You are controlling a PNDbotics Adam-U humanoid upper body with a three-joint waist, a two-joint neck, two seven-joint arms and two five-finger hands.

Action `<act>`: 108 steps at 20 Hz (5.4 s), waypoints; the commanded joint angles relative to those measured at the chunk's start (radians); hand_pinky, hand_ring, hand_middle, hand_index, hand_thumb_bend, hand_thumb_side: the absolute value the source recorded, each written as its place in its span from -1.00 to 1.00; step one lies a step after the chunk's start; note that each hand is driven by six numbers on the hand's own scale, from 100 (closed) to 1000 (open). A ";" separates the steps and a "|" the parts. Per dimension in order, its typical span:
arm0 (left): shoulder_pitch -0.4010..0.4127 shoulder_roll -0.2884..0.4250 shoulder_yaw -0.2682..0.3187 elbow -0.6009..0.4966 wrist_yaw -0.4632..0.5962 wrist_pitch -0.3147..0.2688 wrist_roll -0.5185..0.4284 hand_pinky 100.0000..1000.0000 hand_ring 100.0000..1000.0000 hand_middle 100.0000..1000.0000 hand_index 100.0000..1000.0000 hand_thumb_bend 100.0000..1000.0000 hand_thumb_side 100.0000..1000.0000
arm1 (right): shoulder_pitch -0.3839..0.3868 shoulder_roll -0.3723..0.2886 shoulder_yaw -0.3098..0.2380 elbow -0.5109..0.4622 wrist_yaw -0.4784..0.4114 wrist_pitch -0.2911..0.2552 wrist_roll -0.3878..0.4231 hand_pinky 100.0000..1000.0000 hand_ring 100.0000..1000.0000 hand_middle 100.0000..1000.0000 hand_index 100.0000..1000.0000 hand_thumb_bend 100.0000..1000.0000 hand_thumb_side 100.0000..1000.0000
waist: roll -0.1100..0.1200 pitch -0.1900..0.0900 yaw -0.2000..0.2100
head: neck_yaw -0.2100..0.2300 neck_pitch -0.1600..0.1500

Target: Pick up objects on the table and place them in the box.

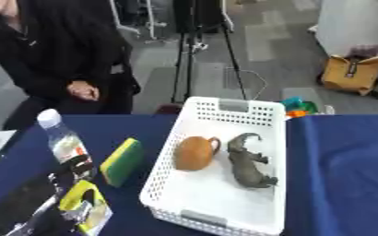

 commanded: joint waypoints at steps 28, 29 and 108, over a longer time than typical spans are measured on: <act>0.013 -0.009 0.012 -0.014 -0.029 0.002 -0.016 0.40 0.74 1.00 1.00 -1.00 1.00 | -0.021 -0.008 0.000 -0.023 -0.022 -0.007 0.006 -0.29 -0.36 -0.50 -0.18 -1.00 0.89 | -0.010 -0.006 -0.010 | 0.002 -0.037; 0.014 -0.009 0.011 -0.014 -0.026 0.004 -0.018 0.40 0.74 1.00 1.00 -1.00 1.00 | -0.021 -0.008 0.000 -0.023 -0.022 -0.007 0.006 -0.29 -0.36 -0.50 -0.18 -1.00 0.89 | -0.010 -0.005 -0.010 | 0.002 -0.038; 0.009 -0.080 -0.001 0.138 0.062 -0.038 0.270 -0.37 0.14 0.04 0.26 -1.00 -0.47 | -0.039 -0.003 0.005 -0.023 -0.049 -0.006 -0.014 -0.22 -0.35 -0.51 -0.18 -1.00 0.88 | -0.018 0.004 -0.018 | -0.010 -0.073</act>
